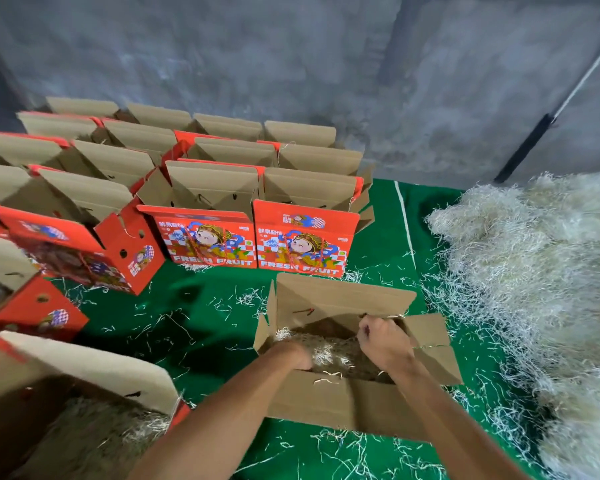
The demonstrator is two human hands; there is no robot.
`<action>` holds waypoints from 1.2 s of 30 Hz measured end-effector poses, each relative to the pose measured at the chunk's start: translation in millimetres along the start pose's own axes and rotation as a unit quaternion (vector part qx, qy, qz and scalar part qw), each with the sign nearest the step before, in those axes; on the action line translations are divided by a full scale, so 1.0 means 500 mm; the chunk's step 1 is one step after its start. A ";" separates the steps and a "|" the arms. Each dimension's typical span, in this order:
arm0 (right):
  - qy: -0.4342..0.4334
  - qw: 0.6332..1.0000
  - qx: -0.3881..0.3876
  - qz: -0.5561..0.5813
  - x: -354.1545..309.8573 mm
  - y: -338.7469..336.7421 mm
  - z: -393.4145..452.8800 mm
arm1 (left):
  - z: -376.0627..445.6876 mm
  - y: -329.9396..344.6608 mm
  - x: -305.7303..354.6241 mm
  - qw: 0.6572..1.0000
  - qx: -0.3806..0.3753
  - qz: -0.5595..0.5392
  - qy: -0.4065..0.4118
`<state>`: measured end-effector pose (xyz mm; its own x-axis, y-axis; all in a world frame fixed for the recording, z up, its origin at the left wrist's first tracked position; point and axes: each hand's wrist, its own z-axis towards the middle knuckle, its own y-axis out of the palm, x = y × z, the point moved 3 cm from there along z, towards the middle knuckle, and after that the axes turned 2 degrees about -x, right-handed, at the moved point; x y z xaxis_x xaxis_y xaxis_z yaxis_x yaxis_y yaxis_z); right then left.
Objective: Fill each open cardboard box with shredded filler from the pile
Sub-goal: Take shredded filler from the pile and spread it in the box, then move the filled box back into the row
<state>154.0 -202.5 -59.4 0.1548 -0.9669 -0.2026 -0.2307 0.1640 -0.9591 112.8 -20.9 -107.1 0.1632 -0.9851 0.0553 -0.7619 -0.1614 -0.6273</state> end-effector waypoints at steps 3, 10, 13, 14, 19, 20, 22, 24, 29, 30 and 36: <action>-0.021 0.998 0.058 0.027 0.021 -0.058 -0.026 | -0.045 -0.040 0.001 0.991 0.088 -0.103 0.015; -0.012 0.983 0.153 0.101 0.108 -0.115 -0.070 | -0.160 -0.102 0.062 0.943 0.205 -0.215 0.150; 0.040 0.986 0.075 0.145 0.156 -0.068 -0.083 | -0.214 -0.057 0.069 0.931 0.191 -0.236 0.205; 0.054 0.980 0.021 0.192 0.170 -0.048 -0.086 | -0.231 -0.035 0.071 0.928 0.185 -0.237 0.221; 0.102 0.896 -0.023 0.432 0.218 0.009 -0.107 | -0.291 0.059 0.076 0.924 0.212 -0.212 0.236; 0.126 0.876 -0.009 0.465 0.221 0.010 -0.112 | -0.298 0.073 0.073 0.927 0.205 -0.215 0.228; 0.165 0.852 0.028 0.496 0.222 0.008 -0.118 | -0.311 0.095 0.065 0.936 0.179 -0.206 0.223; 0.166 0.833 0.070 0.522 0.214 0.011 -0.120 | -0.319 0.113 0.054 0.952 0.163 -0.140 0.217; 0.123 0.826 0.124 0.536 0.168 -0.002 -0.129 | -0.345 0.124 0.036 0.969 0.198 0.001 0.147; 0.114 0.829 0.125 0.533 0.159 -0.008 -0.131 | -0.349 0.116 0.033 0.963 0.230 0.013 0.138; 0.100 0.873 0.137 0.457 0.080 -0.034 -0.147 | -0.376 0.038 -0.003 0.933 0.344 0.006 0.102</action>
<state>93.6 -258.4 -36.8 -0.1505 -0.4179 -0.8960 0.0725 0.8992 -0.4315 -19.7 -33.9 27.1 -0.0198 -0.9888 0.1477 -0.1690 -0.1423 -0.9753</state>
